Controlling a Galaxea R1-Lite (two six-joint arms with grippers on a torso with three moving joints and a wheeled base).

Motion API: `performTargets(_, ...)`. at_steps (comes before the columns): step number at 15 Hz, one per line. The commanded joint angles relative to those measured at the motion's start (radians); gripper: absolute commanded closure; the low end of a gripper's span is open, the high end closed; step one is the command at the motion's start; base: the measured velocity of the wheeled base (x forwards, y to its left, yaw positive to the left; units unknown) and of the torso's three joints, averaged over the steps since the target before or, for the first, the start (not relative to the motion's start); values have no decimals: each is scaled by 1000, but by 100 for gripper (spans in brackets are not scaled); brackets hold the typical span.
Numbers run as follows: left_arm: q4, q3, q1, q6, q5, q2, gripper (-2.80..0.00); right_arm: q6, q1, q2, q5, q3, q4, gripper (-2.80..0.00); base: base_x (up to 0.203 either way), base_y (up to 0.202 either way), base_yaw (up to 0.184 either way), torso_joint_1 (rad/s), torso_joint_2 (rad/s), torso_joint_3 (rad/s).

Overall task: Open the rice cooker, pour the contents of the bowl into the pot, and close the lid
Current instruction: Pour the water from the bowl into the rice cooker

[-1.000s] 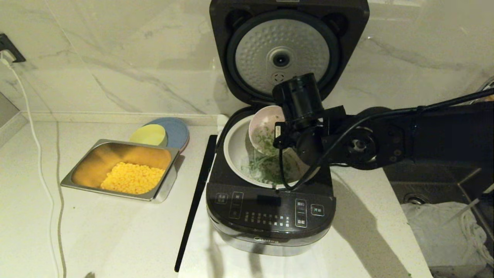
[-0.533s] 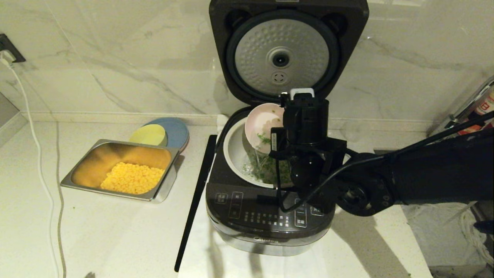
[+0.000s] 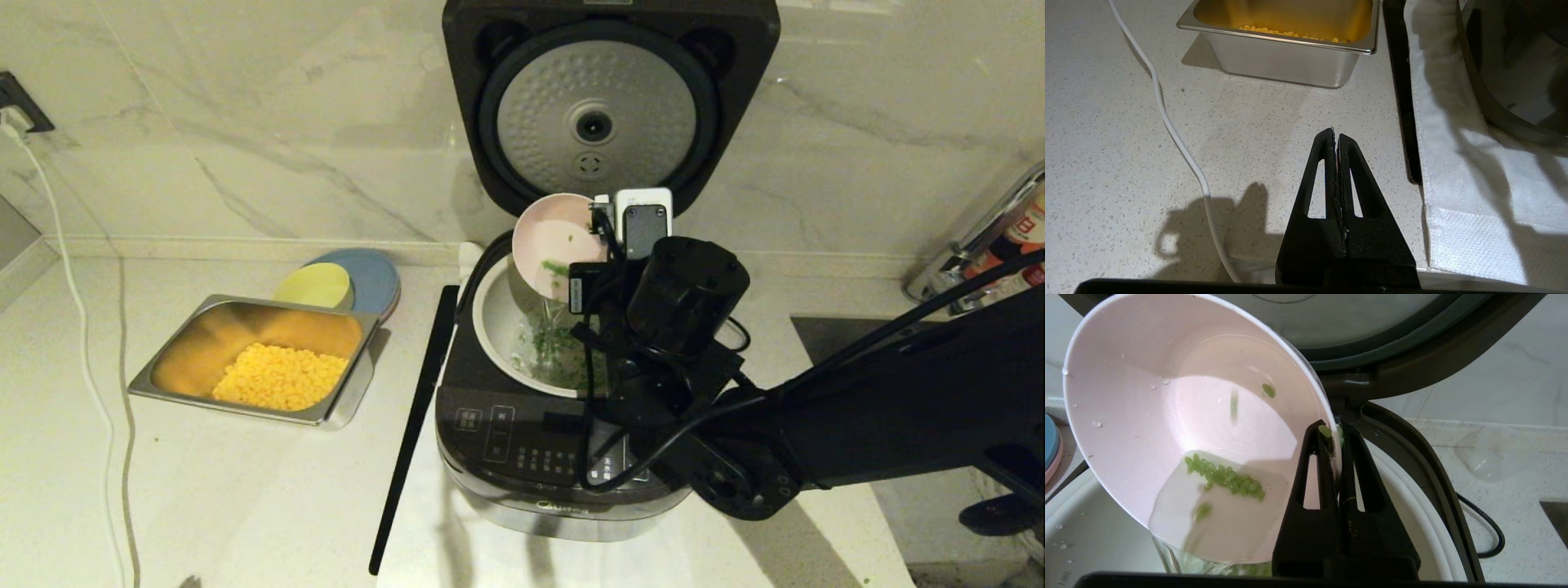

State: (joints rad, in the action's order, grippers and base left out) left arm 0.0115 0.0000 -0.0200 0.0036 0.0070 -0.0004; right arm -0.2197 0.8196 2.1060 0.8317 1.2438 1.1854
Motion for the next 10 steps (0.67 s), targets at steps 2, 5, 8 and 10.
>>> performTargets(2,1,9,0,-1,1,-1,0,-79,7,34,1,-26,127,0,0,0,0,0,0,0)
performTargets(5,1,9,0,-1,1,-1,0,-207,15,69,1,-35,280,0,0,0,0,0,0,0)
performTargets(8,1,9,0,-1,1,-1,0,-227,15,56,2,-29,287,0,0,0,0,0,0,0)
performTargets(10,1,9,0,1,1,-1,0,-227,16,42,3,-15,264,0,0,0,0,0,0,0)
